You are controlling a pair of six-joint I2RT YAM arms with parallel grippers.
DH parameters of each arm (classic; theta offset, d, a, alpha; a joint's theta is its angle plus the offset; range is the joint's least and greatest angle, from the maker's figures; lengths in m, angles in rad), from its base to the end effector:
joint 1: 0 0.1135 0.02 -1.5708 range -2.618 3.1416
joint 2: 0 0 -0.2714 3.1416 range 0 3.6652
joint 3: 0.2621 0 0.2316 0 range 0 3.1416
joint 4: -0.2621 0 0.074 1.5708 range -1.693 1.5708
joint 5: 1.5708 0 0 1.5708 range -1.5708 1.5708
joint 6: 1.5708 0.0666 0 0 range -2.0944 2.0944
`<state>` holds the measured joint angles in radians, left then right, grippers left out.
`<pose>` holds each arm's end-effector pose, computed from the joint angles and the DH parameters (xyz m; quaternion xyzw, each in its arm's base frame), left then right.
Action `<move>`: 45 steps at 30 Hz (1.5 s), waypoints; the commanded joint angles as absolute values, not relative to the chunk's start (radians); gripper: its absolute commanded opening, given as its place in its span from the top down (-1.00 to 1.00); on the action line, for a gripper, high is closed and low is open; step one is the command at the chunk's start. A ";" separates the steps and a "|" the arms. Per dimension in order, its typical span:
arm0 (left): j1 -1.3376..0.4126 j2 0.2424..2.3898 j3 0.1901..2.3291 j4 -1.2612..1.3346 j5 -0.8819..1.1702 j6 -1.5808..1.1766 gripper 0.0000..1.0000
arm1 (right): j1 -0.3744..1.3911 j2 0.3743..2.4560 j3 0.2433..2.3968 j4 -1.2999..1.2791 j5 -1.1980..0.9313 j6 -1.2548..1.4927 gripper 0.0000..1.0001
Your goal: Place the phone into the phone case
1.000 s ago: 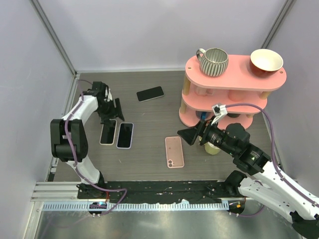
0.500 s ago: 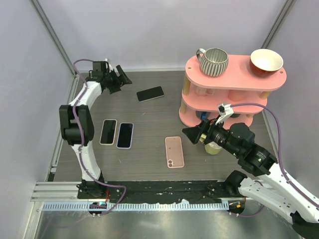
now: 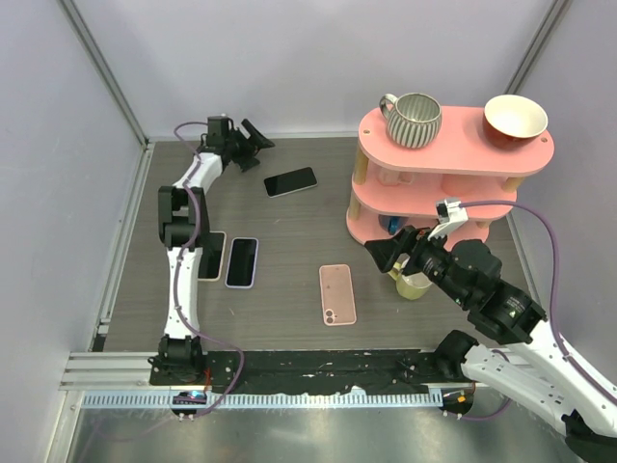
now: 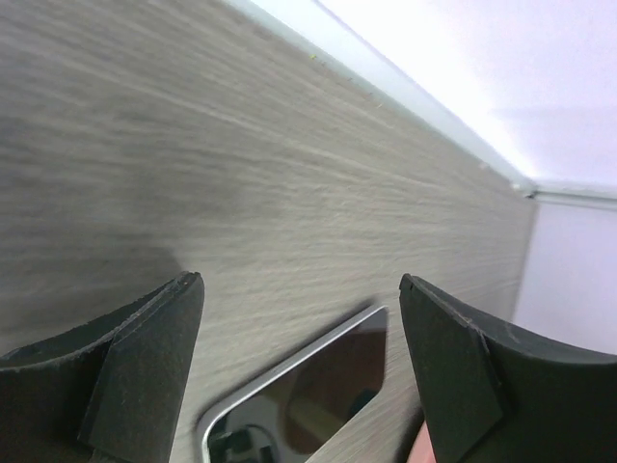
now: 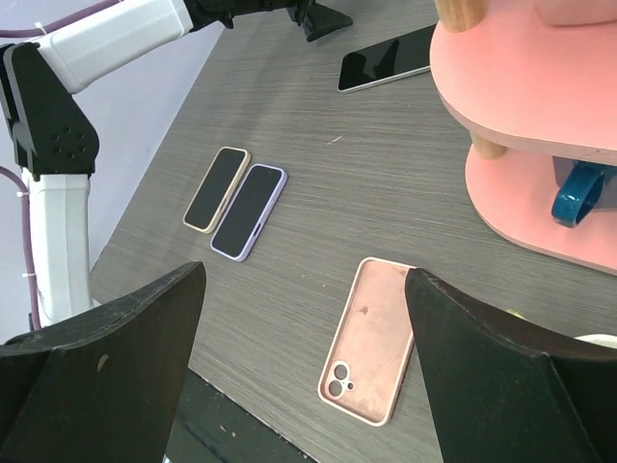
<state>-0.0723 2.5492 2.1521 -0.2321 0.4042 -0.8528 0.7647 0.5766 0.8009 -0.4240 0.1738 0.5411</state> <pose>0.5806 -0.0683 0.1543 -0.2479 0.8421 -0.3584 0.3178 0.1047 0.0845 0.3420 -0.0314 0.7725 0.3298 0.5418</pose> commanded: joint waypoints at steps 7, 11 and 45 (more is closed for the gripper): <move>-0.129 2.625 2.194 -0.110 0.537 -0.953 -0.67 | 0.769 0.583 0.839 -0.411 0.219 0.506 -0.81; -0.153 2.539 2.083 -0.071 0.566 -0.902 -0.67 | 0.769 0.563 0.833 -0.419 0.212 0.509 -0.81; -0.436 2.221 1.816 -0.568 -0.004 -0.255 -0.99 | 0.769 0.396 0.793 -0.476 0.255 0.575 -0.79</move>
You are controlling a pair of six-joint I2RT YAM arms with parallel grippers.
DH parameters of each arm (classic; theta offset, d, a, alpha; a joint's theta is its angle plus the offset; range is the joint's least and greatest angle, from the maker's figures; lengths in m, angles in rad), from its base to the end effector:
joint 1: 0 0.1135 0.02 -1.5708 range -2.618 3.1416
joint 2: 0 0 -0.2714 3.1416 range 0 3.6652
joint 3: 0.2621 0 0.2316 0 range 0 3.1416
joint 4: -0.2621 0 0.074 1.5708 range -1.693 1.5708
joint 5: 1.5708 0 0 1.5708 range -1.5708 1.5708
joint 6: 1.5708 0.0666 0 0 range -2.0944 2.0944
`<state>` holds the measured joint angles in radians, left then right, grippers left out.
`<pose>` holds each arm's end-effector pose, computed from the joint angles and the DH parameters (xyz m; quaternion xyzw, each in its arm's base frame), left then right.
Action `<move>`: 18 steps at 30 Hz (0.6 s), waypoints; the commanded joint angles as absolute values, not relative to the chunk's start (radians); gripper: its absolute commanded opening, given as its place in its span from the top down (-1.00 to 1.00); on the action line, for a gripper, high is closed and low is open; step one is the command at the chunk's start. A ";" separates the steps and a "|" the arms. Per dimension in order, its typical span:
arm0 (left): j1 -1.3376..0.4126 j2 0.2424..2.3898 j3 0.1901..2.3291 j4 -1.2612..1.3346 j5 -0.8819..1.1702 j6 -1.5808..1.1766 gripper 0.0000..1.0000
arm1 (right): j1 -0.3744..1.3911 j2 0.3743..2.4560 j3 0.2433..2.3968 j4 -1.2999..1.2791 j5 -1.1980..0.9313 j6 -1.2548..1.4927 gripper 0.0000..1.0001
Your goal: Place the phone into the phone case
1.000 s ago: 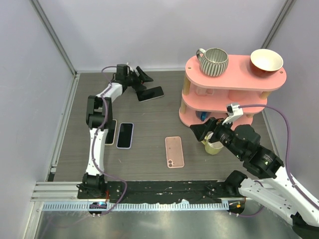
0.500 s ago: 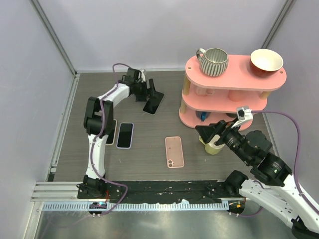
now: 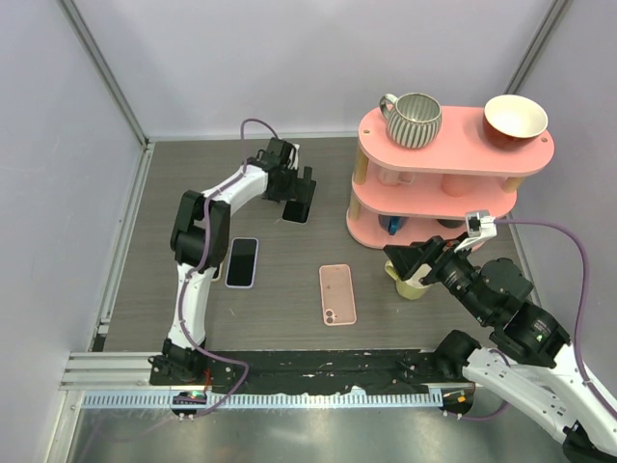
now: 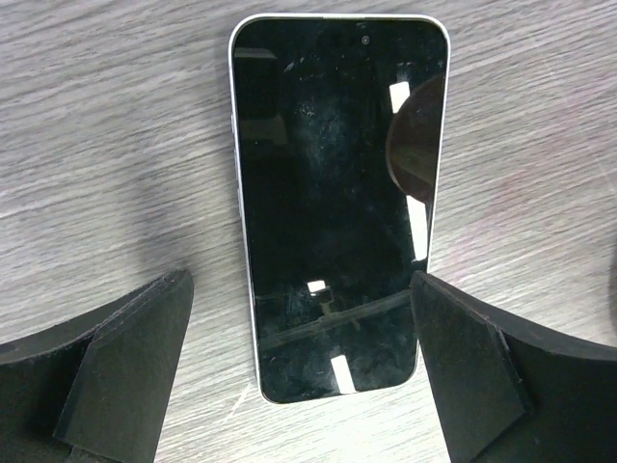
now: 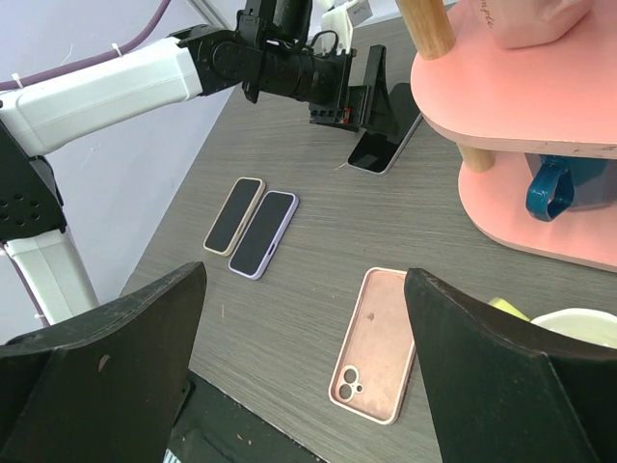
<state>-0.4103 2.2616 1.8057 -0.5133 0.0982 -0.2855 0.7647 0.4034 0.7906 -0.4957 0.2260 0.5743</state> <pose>0.4555 -0.2053 0.1624 0.0740 0.9512 -0.1450 0.2622 0.0774 0.0536 0.3450 0.0046 0.7435 0.3459 0.5723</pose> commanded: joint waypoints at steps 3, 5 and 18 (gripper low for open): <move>-0.466 2.218 1.806 -0.566 -0.096 -0.245 -1.00 | 0.769 0.388 0.792 -0.476 0.258 0.575 -0.79; -0.492 2.218 1.809 -0.572 -0.133 -0.221 -1.00 | 0.769 0.383 0.793 -0.477 0.261 0.574 -0.79; -0.526 2.230 1.844 -0.617 -0.127 -0.258 -0.99 | 0.769 0.354 0.805 -0.499 0.272 0.565 -0.79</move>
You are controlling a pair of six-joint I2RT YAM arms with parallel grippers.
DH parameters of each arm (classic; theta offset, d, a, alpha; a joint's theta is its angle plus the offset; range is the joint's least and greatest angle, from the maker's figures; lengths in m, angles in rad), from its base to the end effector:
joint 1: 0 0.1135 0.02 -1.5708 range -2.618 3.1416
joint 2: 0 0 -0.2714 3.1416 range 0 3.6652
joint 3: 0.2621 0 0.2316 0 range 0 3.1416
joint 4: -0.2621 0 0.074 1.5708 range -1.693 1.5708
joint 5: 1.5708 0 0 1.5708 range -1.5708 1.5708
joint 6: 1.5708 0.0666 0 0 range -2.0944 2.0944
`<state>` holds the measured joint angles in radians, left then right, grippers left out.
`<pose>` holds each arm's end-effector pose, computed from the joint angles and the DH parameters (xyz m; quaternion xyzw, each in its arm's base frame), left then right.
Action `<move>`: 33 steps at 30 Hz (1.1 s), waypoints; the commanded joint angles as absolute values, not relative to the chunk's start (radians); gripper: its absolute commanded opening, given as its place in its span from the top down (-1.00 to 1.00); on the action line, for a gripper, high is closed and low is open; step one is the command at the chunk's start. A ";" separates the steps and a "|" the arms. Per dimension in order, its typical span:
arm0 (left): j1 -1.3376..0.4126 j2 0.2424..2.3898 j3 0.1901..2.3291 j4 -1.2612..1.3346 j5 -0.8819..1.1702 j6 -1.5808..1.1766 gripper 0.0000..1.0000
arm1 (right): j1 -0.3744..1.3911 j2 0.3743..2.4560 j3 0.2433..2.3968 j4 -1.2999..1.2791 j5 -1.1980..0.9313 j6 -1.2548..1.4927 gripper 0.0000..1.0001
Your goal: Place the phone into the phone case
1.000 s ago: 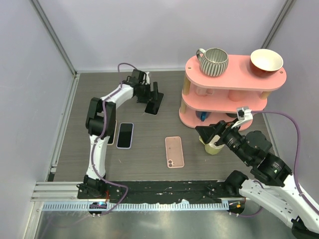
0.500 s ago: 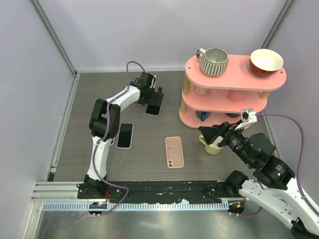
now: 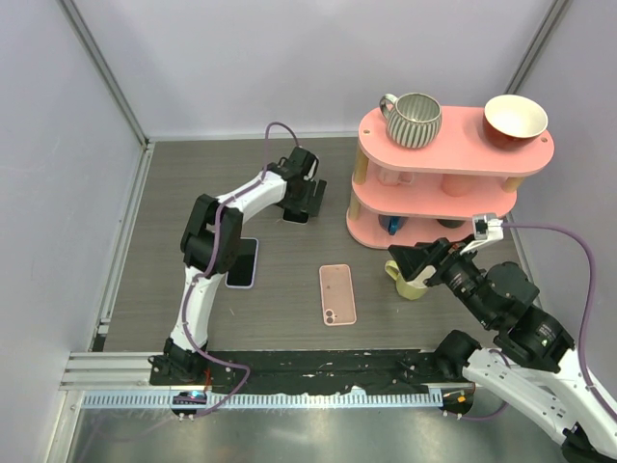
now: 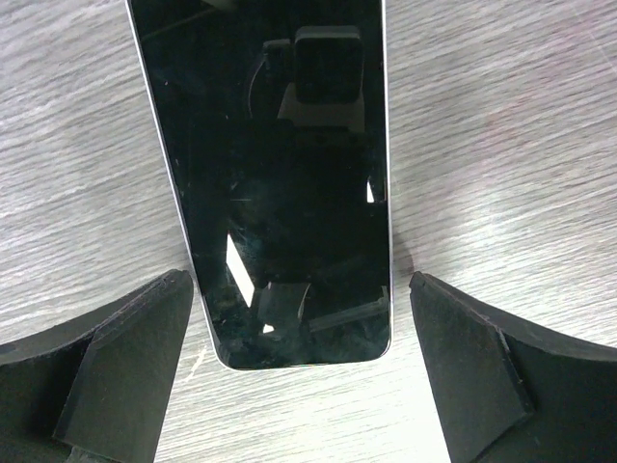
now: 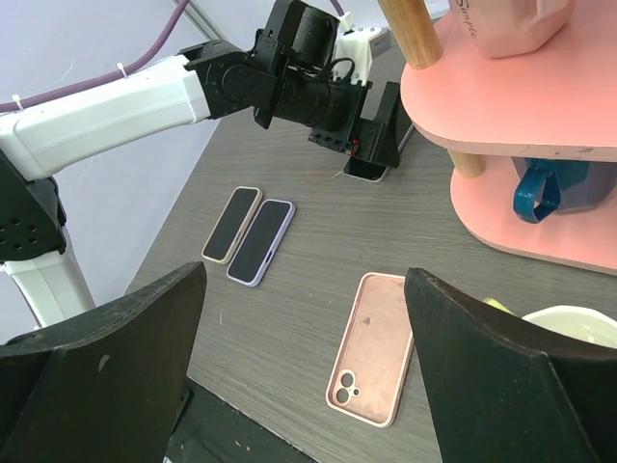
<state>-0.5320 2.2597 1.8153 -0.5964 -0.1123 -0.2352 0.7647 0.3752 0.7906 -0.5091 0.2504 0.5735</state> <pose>0.4271 -0.2427 0.1601 0.1279 0.9552 -0.0476 0.2628 0.0734 0.0475 0.3452 0.0137 0.7383 0.3419 0.5812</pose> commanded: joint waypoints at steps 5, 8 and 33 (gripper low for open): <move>-0.528 2.258 1.847 -0.640 -0.144 -0.259 -1.00 | 0.769 0.341 0.825 -0.521 0.285 0.552 -0.79; -0.529 2.269 1.861 -0.653 -0.143 -0.262 -0.99 | 0.769 0.330 0.825 -0.526 0.291 0.551 -0.79; -0.534 1.835 1.208 -0.482 0.159 -0.624 -0.12 | 0.769 0.402 0.680 -0.519 0.178 0.771 -0.70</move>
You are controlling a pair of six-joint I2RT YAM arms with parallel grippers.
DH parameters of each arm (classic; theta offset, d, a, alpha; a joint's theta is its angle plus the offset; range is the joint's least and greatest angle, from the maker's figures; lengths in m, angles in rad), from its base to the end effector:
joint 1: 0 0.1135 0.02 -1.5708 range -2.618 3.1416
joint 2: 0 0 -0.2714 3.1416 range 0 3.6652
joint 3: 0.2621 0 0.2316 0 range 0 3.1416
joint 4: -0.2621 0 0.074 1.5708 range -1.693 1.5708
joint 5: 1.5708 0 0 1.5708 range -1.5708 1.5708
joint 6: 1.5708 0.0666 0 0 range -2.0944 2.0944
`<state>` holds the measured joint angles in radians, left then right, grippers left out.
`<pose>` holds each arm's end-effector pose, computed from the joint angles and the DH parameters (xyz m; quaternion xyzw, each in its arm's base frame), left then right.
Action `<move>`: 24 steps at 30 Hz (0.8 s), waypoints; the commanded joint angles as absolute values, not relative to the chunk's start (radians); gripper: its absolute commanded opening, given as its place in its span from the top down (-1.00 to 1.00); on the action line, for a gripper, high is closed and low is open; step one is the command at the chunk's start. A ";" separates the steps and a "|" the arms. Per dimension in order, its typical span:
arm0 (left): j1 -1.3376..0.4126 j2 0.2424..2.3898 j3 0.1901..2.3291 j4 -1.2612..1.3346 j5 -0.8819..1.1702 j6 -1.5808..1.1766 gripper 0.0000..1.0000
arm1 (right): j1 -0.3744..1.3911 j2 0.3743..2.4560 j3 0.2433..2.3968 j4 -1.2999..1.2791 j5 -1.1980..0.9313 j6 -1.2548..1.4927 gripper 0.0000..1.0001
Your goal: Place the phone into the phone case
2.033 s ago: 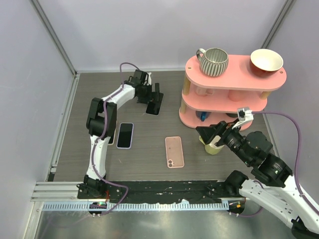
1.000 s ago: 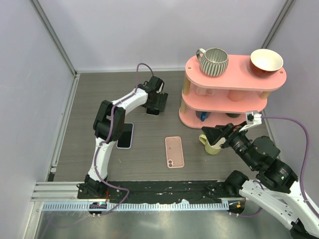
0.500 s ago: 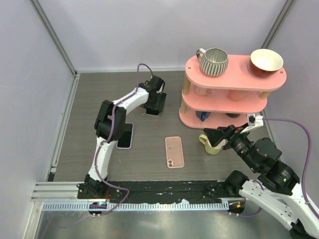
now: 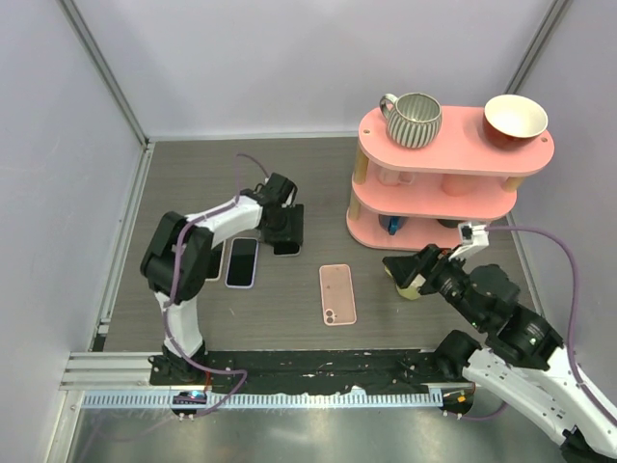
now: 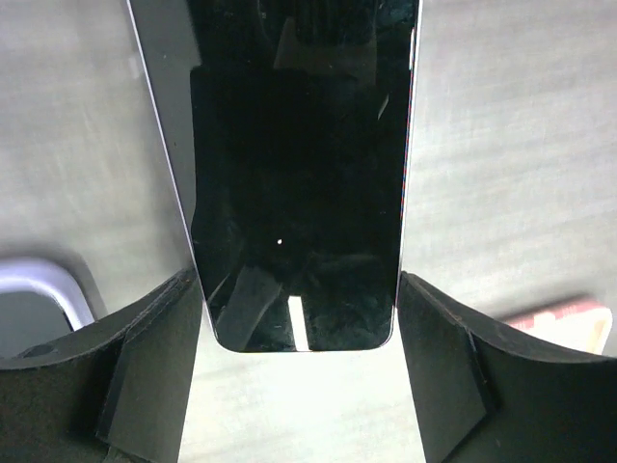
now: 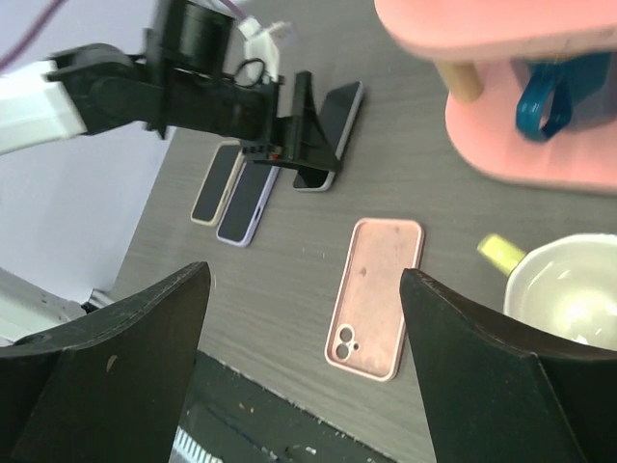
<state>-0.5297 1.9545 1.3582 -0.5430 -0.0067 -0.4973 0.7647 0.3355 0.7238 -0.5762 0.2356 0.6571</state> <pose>0.3447 -0.2013 0.1615 0.0151 0.9767 -0.1023 0.1881 0.0716 0.0472 0.3172 0.0337 0.7679 0.3446 0.5389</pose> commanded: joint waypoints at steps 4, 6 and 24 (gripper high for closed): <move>-0.535 1.715 1.059 -0.417 0.204 -0.656 -0.11 | 0.769 0.515 0.664 -0.401 0.120 0.824 -0.59; -0.535 1.663 1.022 -0.403 0.222 -0.661 -0.09 | 0.769 0.578 0.690 -0.385 0.115 0.825 -0.57; -0.543 1.355 0.670 -0.238 0.368 -0.753 -0.03 | 0.942 1.167 0.725 -0.028 0.215 0.957 -0.29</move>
